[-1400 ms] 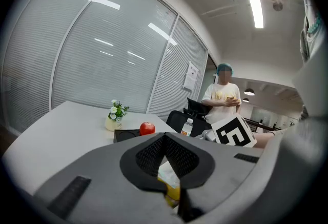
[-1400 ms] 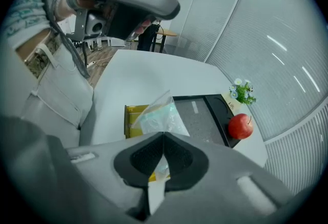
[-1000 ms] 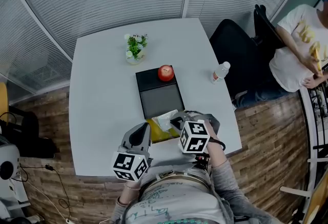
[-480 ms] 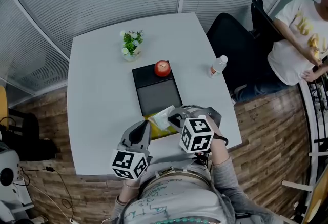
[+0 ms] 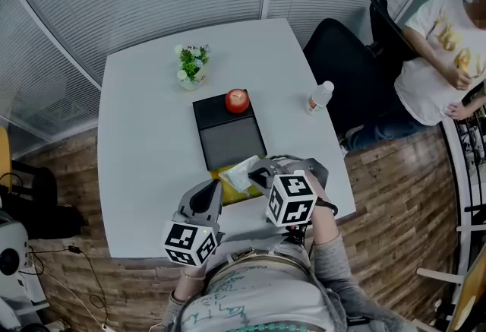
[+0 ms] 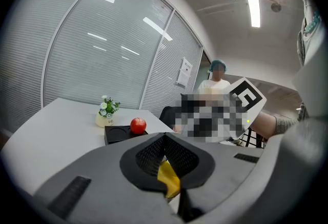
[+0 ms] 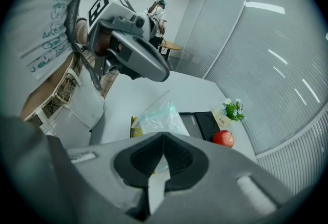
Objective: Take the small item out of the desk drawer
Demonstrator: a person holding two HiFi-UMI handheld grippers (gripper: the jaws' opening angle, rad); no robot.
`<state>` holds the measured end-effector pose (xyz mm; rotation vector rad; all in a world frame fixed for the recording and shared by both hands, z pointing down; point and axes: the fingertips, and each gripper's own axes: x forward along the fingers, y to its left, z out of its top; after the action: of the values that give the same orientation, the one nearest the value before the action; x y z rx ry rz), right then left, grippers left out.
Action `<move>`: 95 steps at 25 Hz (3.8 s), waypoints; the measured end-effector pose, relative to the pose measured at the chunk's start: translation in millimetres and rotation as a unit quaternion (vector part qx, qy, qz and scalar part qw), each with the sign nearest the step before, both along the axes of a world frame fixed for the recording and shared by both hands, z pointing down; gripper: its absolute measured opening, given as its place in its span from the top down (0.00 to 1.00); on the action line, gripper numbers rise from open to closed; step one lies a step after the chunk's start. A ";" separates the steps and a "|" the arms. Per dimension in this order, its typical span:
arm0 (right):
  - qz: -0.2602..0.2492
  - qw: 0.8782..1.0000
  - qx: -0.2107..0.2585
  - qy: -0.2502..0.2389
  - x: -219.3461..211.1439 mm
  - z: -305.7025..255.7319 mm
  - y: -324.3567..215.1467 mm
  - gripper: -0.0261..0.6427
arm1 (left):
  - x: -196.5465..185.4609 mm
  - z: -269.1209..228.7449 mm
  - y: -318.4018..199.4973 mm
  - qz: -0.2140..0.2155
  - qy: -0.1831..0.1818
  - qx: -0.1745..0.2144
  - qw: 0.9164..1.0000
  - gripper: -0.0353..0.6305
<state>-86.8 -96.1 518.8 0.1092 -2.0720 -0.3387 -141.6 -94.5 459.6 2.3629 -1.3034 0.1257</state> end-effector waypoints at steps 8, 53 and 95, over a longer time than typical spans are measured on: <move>0.006 1.000 0.001 -0.006 12.0 -2.0 2.2 0.96 | 14.1 -6.1 4.7 -0.002 0.004 0.010 1.000 0.95; 0.070 0.997 0.002 0.035 190.7 5.5 -19.3 0.96 | 132.3 -8.1 11.3 -0.006 0.005 0.008 1.000 0.95; 0.055 0.989 -0.131 0.052 201.2 166.2 -1.6 0.96 | 125.8 6.8 13.1 -0.033 -0.003 -0.011 0.999 0.95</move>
<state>114.3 -97.7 685.0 0.0456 -1.9789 -0.0042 -15.8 -81.5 466.4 2.3007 -1.3734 0.1253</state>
